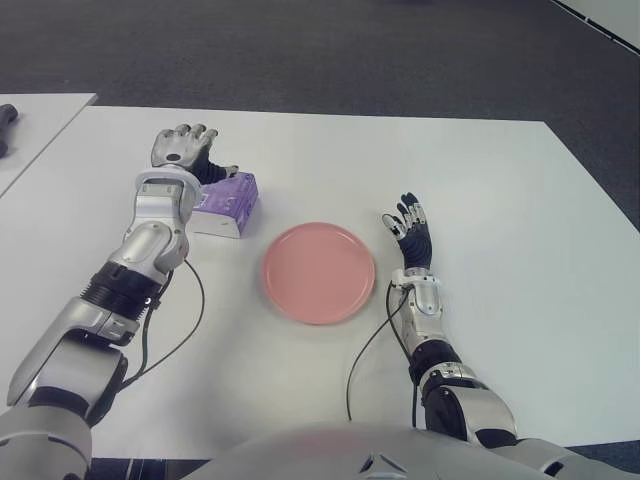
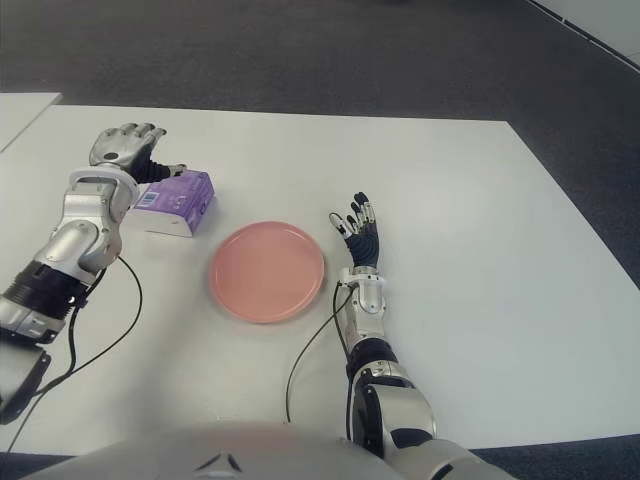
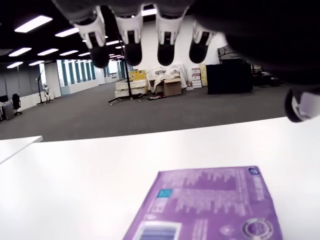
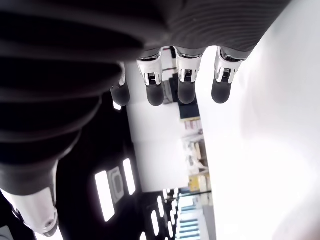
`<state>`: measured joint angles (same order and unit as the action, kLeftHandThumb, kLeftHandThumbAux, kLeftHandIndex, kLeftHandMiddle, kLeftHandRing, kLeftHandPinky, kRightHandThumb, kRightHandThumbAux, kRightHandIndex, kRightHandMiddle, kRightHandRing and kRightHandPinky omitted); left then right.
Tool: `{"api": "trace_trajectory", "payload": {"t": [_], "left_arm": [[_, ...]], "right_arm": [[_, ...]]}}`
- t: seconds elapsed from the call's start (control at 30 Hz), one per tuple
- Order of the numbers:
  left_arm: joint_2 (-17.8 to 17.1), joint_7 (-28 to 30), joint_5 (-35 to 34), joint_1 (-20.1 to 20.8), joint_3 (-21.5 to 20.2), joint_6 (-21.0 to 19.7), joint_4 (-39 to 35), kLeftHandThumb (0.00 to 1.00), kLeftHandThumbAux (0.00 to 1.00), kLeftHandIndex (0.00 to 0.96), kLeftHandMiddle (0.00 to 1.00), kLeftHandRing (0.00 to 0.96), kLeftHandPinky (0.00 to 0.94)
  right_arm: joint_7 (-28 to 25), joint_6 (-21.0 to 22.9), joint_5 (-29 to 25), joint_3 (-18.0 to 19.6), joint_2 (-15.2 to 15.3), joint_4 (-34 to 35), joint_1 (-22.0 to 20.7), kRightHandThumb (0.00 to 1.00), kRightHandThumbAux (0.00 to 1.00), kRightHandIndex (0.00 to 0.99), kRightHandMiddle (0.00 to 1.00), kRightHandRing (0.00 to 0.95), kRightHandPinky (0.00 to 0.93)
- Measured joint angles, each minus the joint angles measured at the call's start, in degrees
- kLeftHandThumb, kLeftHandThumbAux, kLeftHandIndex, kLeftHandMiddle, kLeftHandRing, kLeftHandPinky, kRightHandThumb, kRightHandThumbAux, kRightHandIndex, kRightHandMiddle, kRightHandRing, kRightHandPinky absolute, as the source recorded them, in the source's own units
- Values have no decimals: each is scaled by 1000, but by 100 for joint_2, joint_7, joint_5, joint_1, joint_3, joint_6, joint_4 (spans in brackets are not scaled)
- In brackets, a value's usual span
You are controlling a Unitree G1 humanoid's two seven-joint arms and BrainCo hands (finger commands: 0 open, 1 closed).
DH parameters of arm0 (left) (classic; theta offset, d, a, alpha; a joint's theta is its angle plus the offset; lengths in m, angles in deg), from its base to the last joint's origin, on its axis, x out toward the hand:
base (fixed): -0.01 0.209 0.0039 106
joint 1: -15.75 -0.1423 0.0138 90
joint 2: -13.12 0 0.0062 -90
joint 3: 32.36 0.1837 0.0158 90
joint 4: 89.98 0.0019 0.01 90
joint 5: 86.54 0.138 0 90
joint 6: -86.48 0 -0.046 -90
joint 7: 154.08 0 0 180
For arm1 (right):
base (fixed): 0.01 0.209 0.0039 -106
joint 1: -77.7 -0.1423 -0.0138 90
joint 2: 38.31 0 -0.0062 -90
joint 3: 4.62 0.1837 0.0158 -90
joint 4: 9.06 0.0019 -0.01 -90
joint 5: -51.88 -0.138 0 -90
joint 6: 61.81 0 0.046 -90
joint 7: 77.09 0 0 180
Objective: Put the tissue paper into the plate.
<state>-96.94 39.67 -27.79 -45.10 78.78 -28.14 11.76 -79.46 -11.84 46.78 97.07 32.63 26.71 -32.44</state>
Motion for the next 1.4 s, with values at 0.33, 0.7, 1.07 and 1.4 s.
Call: {"api": "trace_trajectory", "payload": {"t": [0.33,0.7,1.07,1.4], "left_arm": [[146,-37,-11,-69,28,29,214,0,255,0,0,0,0],[351,-37,14,-90,161,-61,287,0,245,0,0,0,0],[556,-63,23,-92,280,-84,707,4,242,0,0,0,0],[739,53,35,-101,464,-208,714,0,240,0,0,0,0]], "right_arm": [[-55,-4,-7,59,-9,-3,-11,142,642,11,0,0,0],[155,-38,148,-4,-2,-24,-17,164,584,6,0,0,0],[310,328,179,-177,-89,798,436,134,674,18,0,0,0],[373,266,173,-169,-88,725,421,118,663,18,0,0,0]]}}
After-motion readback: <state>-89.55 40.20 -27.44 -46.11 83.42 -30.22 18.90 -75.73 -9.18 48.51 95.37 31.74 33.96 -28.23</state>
